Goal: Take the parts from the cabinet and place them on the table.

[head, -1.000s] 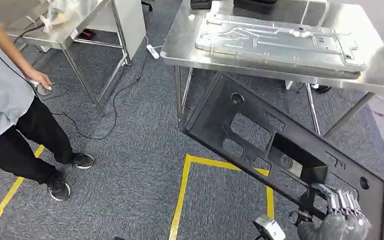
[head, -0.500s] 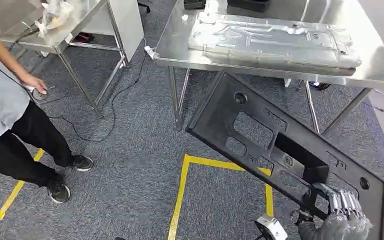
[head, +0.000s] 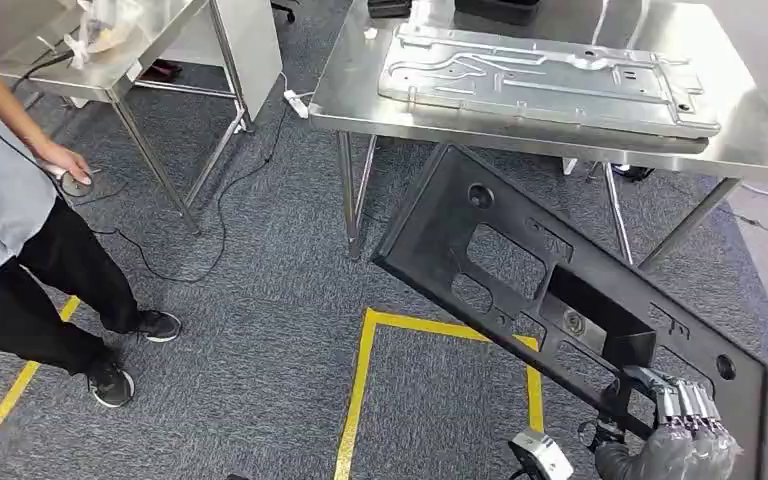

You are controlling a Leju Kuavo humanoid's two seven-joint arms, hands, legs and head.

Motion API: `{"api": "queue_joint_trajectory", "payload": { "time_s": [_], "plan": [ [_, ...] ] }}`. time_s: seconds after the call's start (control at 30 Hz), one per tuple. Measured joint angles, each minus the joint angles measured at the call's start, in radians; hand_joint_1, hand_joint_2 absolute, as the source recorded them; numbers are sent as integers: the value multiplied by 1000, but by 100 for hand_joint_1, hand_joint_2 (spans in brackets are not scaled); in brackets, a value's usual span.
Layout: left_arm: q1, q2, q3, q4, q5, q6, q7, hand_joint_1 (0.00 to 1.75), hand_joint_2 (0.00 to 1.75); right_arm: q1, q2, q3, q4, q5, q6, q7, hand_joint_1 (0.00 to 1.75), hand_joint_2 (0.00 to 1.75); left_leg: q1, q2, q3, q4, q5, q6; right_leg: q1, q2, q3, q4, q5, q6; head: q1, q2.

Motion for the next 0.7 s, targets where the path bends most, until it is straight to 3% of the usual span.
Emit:
{"api": "queue_joint_trajectory", "payload": {
  "time_s": [0.07,0.1,0.13,0.17,0.2,0.27,0.3,0.33,0.4,0.43,0.47,0.5,0.53,0.6,0.63,0.67,0.7],
  "plan": [
    [-2,0,0,0,0,-1,0,0,175,0,-1,0,2,0,0,0,175,175,0,6,-2,1,0,4,-6,0,-69,146,-74,11,-1,0],
    [-2,0,0,0,0,-1,0,0,175,0,-1,0,4,0,0,0,175,175,0,12,-3,1,-1,5,-7,-1,-101,210,-95,14,0,0],
    [0,0,0,0,0,-1,0,0,175,0,-1,0,6,0,0,0,175,175,0,16,-2,1,-1,5,-9,-2,-117,241,-94,17,-1,0],
    [0,0,0,0,0,-6,-1,0,175,0,-1,0,7,-2,0,0,175,175,0,21,-1,2,-2,5,-10,-4,-108,219,-68,17,0,0],
    [0,0,0,0,0,-8,-2,0,175,0,-1,0,7,-2,0,0,175,175,0,25,1,2,-4,3,-11,-8,-77,155,-26,16,-1,0],
    [-1,-3,0,0,0,-9,-3,0,175,0,-1,0,7,-2,0,0,175,175,0,33,8,2,-8,-3,-10,-34,12,-15,52,7,0,0],
    [-1,-3,0,0,0,-10,-3,0,175,0,-1,0,7,-2,0,0,175,175,-6,36,9,4,-11,-8,-1,-67,28,-52,37,0,0,0],
    [0,-3,0,0,0,-10,-3,0,175,0,-1,0,7,-2,0,0,175,175,-8,39,7,5,-13,-15,5,-58,24,-57,41,-8,-1,0],
    [-1,-3,0,0,0,-13,-3,0,175,0,-1,0,7,-2,0,2,175,175,-7,54,11,0,-13,-24,8,-44,19,-56,41,-14,-1,0],
    [-2,-3,0,0,0,-18,-6,0,175,0,-1,0,7,-2,0,2,175,175,-9,61,15,-2,-13,-31,7,-36,19,-61,45,-21,-1,0],
    [-3,-3,0,0,0,-24,-7,0,175,0,-1,0,7,-2,0,2,175,175,-4,54,11,7,-24,-36,-4,-30,27,-71,51,-30,-2,0],
    [-3,-3,0,0,-1,-28,-10,0,175,-1,-1,0,7,-2,0,2,175,175,-2,23,0,39,-48,-41,-3,-24,28,-74,53,-34,-1,0],
    [-2,-3,0,0,-1,-31,-12,0,175,-2,-1,0,8,-2,0,2,175,175,-2,8,-29,100,-86,-43,-3,-21,26,-74,54,-43,-3,0],
    [1,-2,0,0,-1,-35,-15,0,175,-2,-1,0,10,-2,0,2,175,175,-2,-4,-106,260,-155,-48,0,-7,25,-72,54,-45,-2,0],
    [2,-2,0,0,-1,-35,-16,0,175,-2,-1,0,12,-2,0,2,175,175,-1,-4,-131,308,-161,-49,1,2,25,-71,53,-46,-3,0],
    [4,-2,0,0,-1,-35,-16,0,175,-2,-1,0,13,-2,0,2,175,175,-2,-4,-132,304,-140,-49,1,9,26,-69,52,-47,-2,0],
    [4,-2,0,0,0,-35,-16,0,175,-2,-1,0,15,-2,0,2,175,175,-1,-4,-113,255,-99,-48,1,13,27,-66,50,-47,-3,0]
  ]
}}
